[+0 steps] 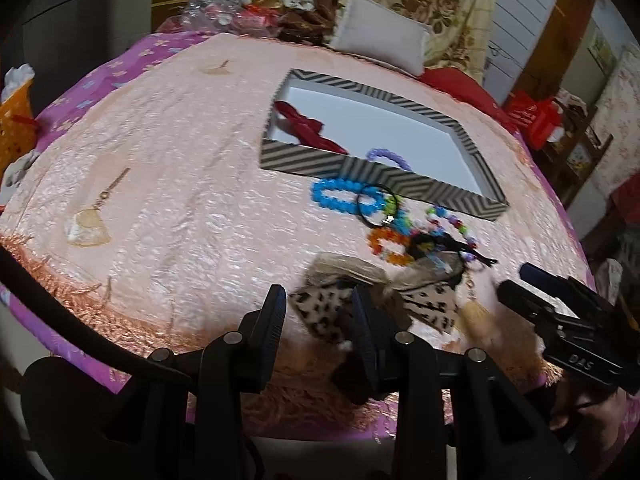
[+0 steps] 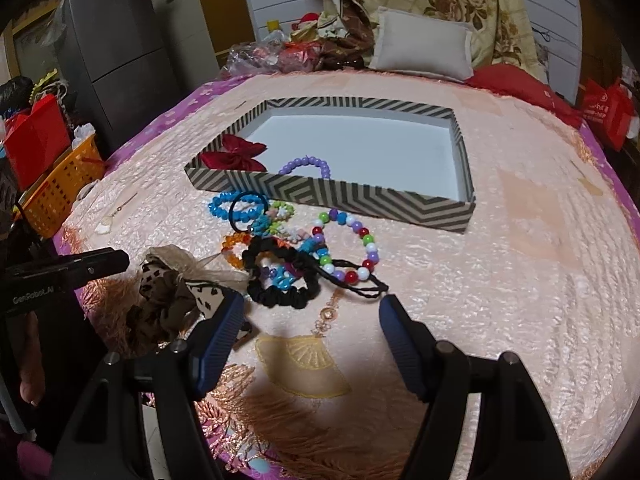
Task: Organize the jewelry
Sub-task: 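Grasp the leopard-print bow with sheer ribbon with the left gripper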
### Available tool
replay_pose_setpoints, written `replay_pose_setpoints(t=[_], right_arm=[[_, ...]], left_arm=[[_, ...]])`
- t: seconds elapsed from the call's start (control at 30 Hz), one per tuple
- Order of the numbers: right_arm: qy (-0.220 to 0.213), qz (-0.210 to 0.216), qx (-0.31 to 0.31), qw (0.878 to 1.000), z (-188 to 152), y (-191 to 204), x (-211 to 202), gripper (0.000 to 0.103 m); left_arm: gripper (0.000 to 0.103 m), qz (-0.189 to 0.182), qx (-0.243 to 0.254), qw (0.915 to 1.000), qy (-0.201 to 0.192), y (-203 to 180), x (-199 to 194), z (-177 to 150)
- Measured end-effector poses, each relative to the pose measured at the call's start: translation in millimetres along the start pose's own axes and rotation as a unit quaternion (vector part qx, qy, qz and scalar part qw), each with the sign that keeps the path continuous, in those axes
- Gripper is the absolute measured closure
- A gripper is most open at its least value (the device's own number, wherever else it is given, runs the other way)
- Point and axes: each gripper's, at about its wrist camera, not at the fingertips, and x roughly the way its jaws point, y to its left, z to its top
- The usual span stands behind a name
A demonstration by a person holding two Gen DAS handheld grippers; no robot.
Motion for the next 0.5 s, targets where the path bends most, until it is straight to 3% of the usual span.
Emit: replay_pose_setpoints(t=[0.23, 0.5], right_arm=[[0.009, -0.004, 0.014, 1.000, -3, -9, 5, 0.030], [0.010, -0.007, 0.020, 1.000, -2, -13, 7, 0.030]], left_arm=[[0.080, -0.016, 0.004, 0.9998, 0.010, -13, 10, 4], [0.080, 0.008, 0.036, 0.9993, 0.006, -27, 14, 4]])
